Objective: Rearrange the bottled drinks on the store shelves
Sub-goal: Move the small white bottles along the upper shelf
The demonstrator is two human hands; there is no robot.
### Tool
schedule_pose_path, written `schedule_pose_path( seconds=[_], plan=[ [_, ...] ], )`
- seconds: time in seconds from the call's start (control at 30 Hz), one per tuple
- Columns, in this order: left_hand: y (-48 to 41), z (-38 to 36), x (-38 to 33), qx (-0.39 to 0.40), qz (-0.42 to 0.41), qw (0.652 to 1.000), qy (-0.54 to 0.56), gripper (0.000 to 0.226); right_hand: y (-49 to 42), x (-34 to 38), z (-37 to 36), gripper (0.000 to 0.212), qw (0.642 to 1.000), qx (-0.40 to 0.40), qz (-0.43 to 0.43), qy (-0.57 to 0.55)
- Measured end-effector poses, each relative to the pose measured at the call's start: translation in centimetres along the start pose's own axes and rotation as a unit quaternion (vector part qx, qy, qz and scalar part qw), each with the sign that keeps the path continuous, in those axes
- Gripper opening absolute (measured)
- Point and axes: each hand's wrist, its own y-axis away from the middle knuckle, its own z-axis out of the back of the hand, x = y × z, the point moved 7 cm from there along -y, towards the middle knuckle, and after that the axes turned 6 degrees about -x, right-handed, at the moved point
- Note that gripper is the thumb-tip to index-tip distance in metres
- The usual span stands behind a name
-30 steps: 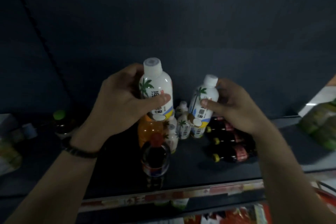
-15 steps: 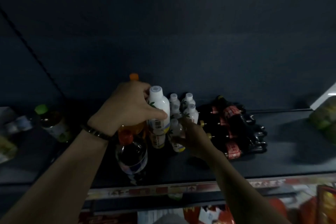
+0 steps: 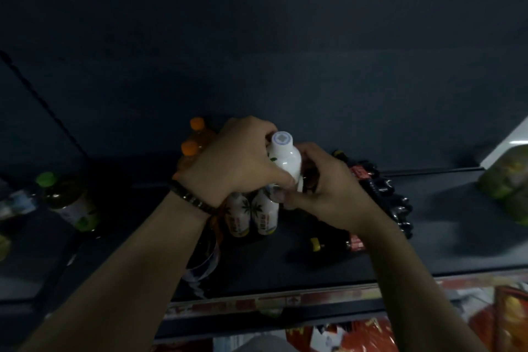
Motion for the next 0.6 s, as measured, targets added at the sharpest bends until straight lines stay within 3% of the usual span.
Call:
schedule_pose_path(
  seconds=[0.1,0.23,0.33,0.4,0.47,0.6],
  plan=[
    [-0.5,-1.3,-1.2,-0.013,-0.007,1.0,0.0,0.055,-0.4,0.0,1.5,0.064,0.998,-0.041,0.021,0.052],
    [0.6,-5.4,-0.1,-0.046,0.061,0.997,0.027,0.09,0.0,-2.8,1.5,0.06,0.995,-0.059,0.002,0.076],
    [3.5,-9.2,1.0,-0.112,0.07,0.99,-0.056,0.077,0.6,-6.5,1.0,0.063,0.99,-0.059,-0.065,0.109],
    [5.6,-12.1,2.2,-0.114,0.062,0.981,-0.145,0.089,1.2,-8.7,0.2,0.061,0.986,-0.045,-0.103,0.123],
    [6.8,-14.2,4.2,-0.13,0.063,0.977,-0.159,0.094,1.7,-10.3,-0.7,0.06,0.983,-0.018,-0.134,0.125],
    [7.6,-17.1,7.1,-0.126,0.078,0.977,-0.151,0.078,2.0,-12.3,-2.9,0.06,0.979,0.005,-0.137,0.151]
  ],
)
